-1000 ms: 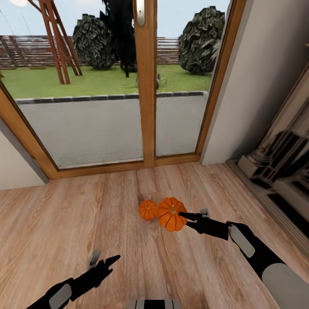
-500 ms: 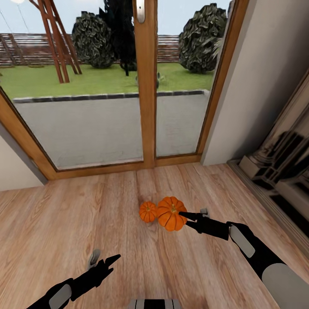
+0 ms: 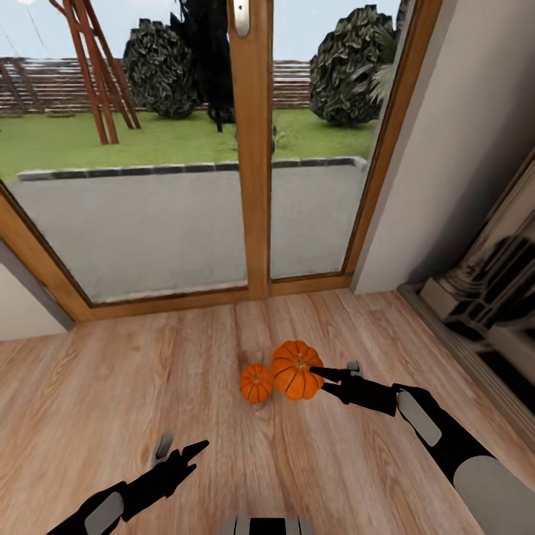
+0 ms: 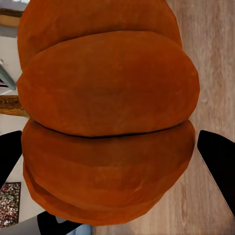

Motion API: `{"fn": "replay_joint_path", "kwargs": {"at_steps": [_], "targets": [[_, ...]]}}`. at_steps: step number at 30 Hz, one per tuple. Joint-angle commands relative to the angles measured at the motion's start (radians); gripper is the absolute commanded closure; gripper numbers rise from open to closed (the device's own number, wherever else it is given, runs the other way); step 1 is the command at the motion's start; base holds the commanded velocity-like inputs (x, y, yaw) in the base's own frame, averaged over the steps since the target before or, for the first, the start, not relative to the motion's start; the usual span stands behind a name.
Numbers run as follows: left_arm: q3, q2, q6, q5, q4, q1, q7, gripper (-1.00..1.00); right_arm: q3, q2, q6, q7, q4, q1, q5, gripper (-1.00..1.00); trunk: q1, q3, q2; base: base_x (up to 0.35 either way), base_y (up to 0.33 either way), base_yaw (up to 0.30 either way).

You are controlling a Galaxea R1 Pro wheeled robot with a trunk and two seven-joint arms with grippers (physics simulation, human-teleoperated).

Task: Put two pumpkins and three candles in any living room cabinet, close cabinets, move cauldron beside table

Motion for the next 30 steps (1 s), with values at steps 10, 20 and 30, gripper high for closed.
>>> {"fn": "replay_joint_path", "kwargs": {"at_steps": [10, 20, 30], "targets": [[-0.009, -0.001, 0.009, 0.008, 0.0, 0.0, -0.002, -1.0, 0.003, -0.001, 0.007, -0.002, 0.0, -0.001, -0.011, 1.0, 0.0, -0.001, 0.0, 0.334, 0.0, 0.0], [-0.06, -0.001, 0.01, -0.003, -0.001, 0.0, -0.012, -1.0, 0.003, -0.002, 0.007, -0.001, 0.0, -0.001, -0.011, 1.0, 0.0, -0.001, 0.0, 0.237, 0.0, 0.0], [-0.061, -0.001, 0.015, -0.12, -0.001, -0.002, -0.06, -1.0, 0.002, -0.002, 0.007, 0.0, 0.0, -0.001, -0.011, 1.0, 0.0, -0.001, 0.0, 0.012, 0.0, 0.0]]}}
